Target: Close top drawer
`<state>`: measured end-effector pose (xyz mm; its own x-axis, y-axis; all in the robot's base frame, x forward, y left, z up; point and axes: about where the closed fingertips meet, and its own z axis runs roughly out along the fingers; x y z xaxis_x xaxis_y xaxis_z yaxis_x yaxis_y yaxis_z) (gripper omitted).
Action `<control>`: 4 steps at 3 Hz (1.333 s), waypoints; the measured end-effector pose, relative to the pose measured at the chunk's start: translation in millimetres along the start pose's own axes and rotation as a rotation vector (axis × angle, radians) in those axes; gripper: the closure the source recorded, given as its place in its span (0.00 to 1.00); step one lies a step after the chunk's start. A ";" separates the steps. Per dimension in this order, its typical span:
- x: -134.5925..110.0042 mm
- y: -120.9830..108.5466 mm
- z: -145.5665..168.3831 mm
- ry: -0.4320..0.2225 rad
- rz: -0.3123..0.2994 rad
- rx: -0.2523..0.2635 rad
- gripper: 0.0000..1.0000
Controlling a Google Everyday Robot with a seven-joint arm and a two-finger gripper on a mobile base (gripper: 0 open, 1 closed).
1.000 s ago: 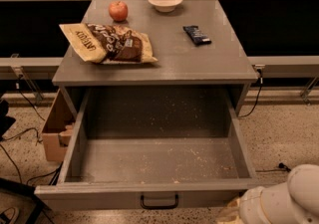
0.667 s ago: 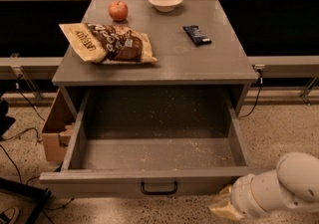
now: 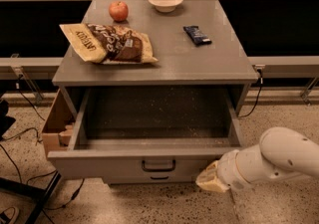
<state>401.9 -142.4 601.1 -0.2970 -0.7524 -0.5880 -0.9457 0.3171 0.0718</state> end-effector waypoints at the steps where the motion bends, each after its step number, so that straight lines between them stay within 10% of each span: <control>1: -6.4 -13.8 6.2 -0.006 -0.004 -0.004 1.00; 4: 0.7 -42.4 9.2 -0.002 0.012 0.008 1.00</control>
Offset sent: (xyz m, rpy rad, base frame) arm 0.0354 -0.0287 -0.0161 -0.0137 0.0301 -0.0737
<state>442.9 -151.1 590.2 -0.3083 -0.7469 -0.5891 -0.9409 0.3308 0.0730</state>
